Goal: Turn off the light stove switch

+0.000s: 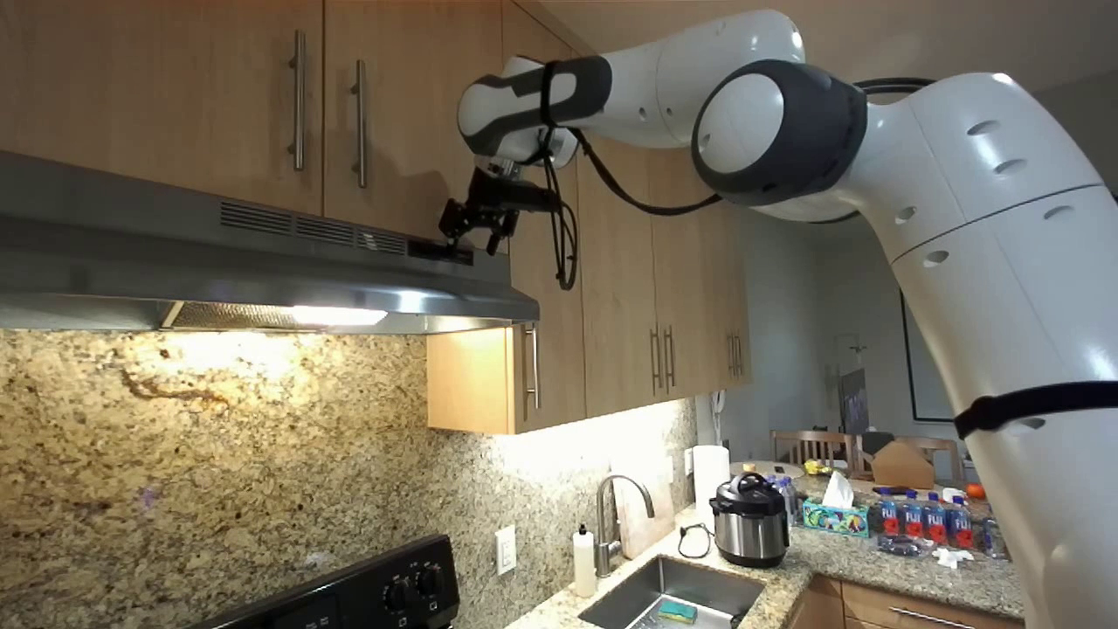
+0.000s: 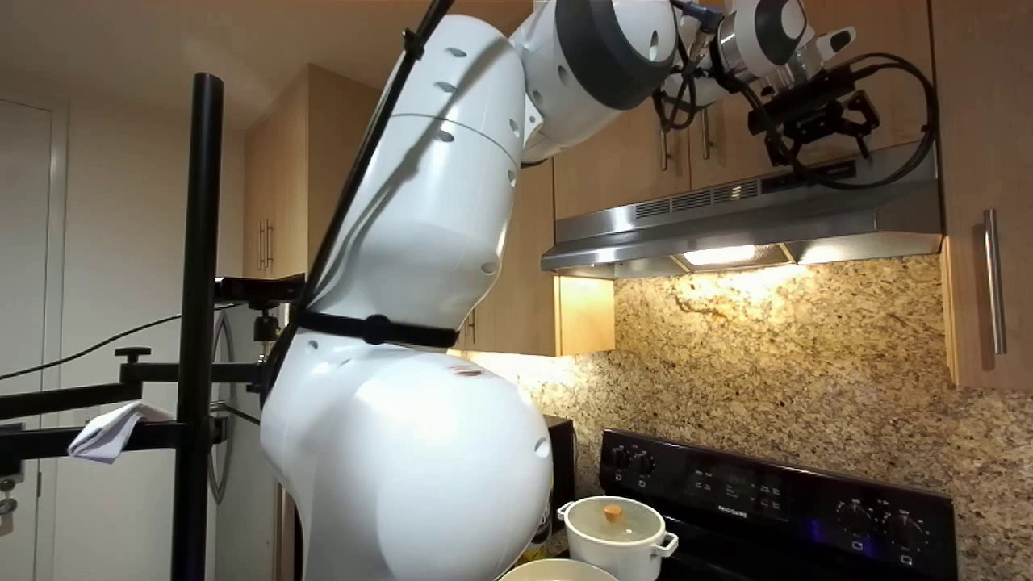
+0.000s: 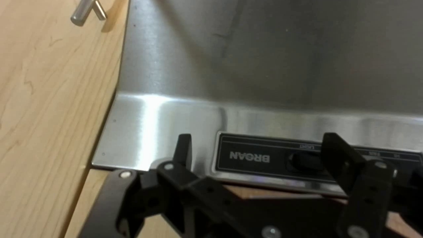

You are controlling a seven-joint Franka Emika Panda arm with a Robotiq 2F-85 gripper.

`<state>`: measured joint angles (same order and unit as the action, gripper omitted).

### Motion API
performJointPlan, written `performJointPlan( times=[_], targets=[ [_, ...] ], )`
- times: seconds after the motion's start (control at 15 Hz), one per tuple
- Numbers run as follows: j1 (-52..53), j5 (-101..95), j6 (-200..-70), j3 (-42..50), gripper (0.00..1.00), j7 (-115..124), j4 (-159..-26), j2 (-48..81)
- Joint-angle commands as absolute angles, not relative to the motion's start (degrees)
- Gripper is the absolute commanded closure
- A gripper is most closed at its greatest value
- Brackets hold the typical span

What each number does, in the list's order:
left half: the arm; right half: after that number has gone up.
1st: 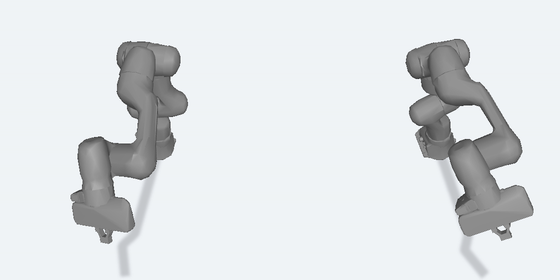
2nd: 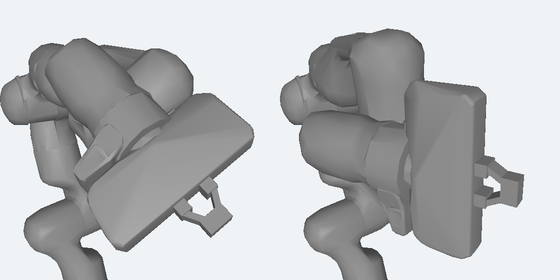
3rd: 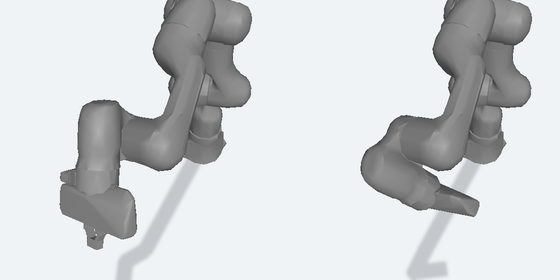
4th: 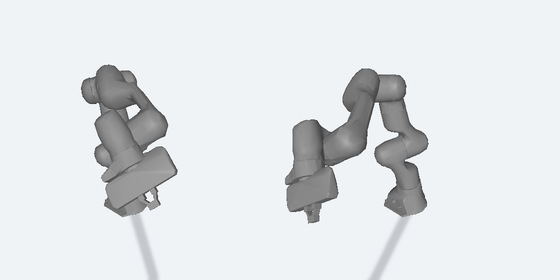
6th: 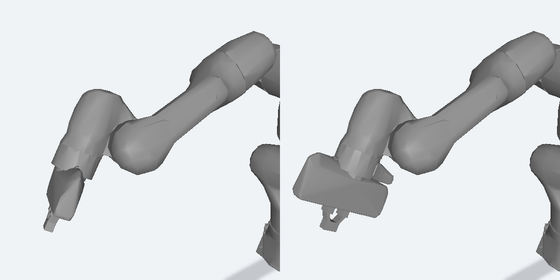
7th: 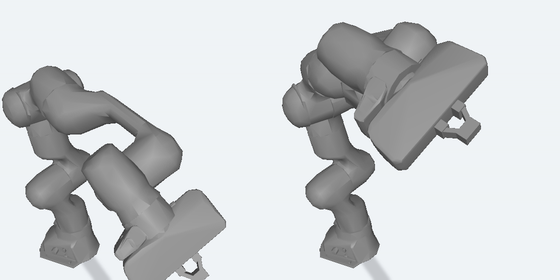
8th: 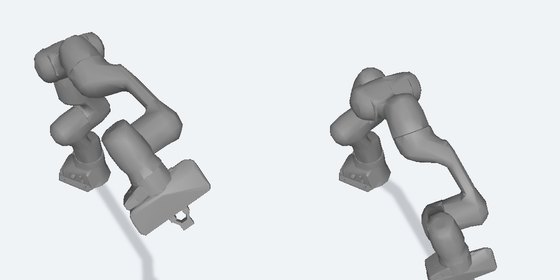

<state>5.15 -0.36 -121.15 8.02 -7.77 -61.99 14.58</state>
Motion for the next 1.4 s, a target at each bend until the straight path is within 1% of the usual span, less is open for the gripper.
performJointPlan(
  times=[0.0, 0.87, 1.33],
  targets=[
    [3.8, 1.7, -118.8, 7.8, 0.0, -10.4, -57.6, 16.9],
    [2.2, 2.2, -112.9, 7.3, 0.0, -10.6, -49.2, 22.0],
    [1.7, 3.1, -112.0, 7.0, 0.0, -12.9, -48.7, 21.5]
  ],
)
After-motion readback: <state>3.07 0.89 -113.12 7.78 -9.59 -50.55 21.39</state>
